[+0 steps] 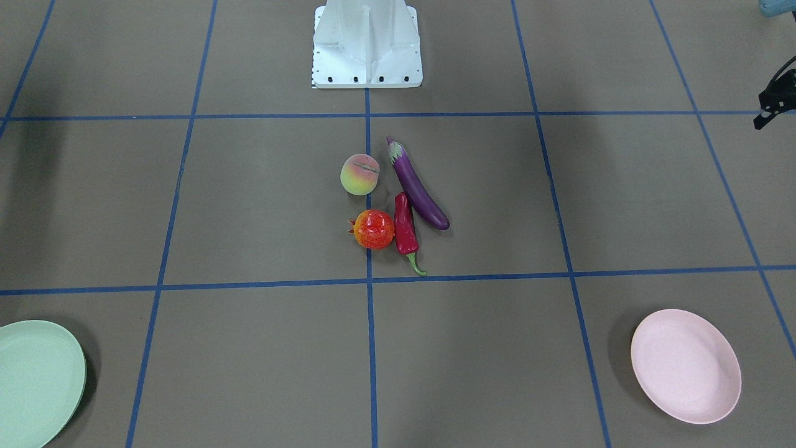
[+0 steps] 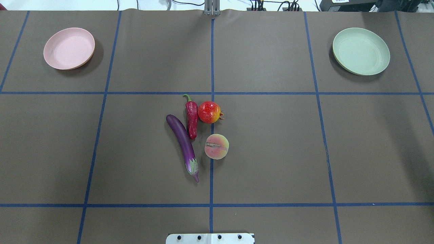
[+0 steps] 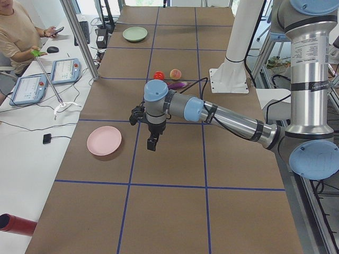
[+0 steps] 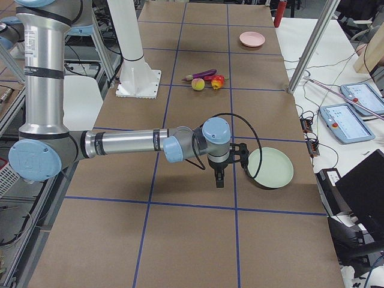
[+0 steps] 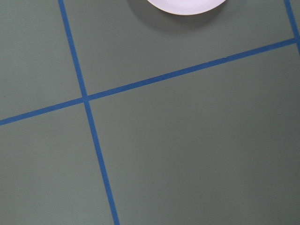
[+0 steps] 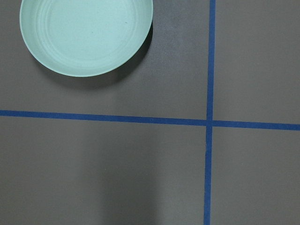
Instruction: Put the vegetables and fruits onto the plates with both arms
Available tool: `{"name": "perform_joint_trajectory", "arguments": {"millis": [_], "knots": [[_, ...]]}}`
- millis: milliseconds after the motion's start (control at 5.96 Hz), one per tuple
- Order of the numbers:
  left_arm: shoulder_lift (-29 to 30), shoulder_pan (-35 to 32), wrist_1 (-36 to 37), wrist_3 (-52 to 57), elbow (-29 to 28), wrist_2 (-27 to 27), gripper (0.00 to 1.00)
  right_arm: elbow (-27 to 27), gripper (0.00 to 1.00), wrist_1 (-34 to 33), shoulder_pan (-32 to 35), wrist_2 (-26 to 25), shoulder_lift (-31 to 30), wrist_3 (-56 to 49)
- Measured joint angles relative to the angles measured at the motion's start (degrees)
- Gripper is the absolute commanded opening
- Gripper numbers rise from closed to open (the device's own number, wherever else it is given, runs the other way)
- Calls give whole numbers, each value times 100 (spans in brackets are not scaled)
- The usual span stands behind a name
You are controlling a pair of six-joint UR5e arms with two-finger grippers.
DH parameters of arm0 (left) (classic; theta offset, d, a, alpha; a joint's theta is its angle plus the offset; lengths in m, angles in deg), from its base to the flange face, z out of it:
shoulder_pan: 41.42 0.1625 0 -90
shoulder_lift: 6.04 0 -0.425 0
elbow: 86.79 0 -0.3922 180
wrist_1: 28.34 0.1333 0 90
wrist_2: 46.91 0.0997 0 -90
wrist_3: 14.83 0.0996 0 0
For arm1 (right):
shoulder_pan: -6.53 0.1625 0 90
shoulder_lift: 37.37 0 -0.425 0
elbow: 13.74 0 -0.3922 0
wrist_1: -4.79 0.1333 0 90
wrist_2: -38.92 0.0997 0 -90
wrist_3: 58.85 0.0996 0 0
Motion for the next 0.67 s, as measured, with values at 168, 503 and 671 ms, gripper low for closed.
{"name": "perform_joint_trajectory", "arguments": {"millis": [168,503,671], "knots": [[-44,3,-67,-37,67,-30,100,0,100,5,-10,-5,6,5],[-179,6,-201,-53,90,-34,100,-26,100,10,-108,-38,51,52],[-223,4,-221,-54,63,-41,100,-32,100,17,-147,-39,61,67]]}}
